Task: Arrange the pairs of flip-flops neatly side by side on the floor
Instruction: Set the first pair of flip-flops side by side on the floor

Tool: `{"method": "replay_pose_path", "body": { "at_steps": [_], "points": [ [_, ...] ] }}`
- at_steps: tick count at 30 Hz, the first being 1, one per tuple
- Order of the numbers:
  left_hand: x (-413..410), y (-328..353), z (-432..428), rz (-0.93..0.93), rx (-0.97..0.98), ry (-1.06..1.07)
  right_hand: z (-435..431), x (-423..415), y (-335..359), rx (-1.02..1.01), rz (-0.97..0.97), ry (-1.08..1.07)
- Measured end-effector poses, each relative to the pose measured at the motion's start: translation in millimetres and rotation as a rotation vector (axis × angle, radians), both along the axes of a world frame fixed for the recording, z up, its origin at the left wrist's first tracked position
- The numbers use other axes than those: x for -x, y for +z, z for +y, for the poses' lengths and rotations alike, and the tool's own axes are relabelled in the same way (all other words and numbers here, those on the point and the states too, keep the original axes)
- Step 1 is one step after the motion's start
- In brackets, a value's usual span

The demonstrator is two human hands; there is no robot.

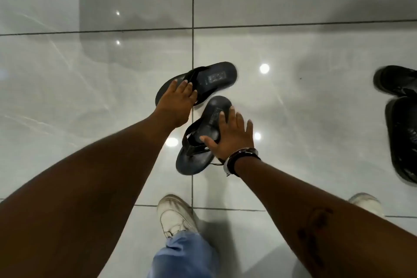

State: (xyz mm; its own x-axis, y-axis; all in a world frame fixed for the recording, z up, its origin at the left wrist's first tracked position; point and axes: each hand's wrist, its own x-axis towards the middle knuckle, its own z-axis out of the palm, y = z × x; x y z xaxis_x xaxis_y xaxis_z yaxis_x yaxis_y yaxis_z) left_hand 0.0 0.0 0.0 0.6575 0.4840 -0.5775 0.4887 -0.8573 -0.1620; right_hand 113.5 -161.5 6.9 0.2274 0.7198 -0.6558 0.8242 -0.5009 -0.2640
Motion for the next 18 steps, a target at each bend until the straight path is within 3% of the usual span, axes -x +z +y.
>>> {"method": "replay_pose_path", "body": {
  "at_steps": [6,10,18],
  "points": [
    [-2,-21,11,0.013,0.002,-0.131,1,53,-25,-0.01,0.09,0.145],
    [1,-28,18,-0.035,0.01,-0.111,0,64,-27,-0.007,0.077,0.209],
    [2,-30,10,-0.133,0.007,0.302,18,40,-28,0.153,0.039,0.321]
  ]
}}
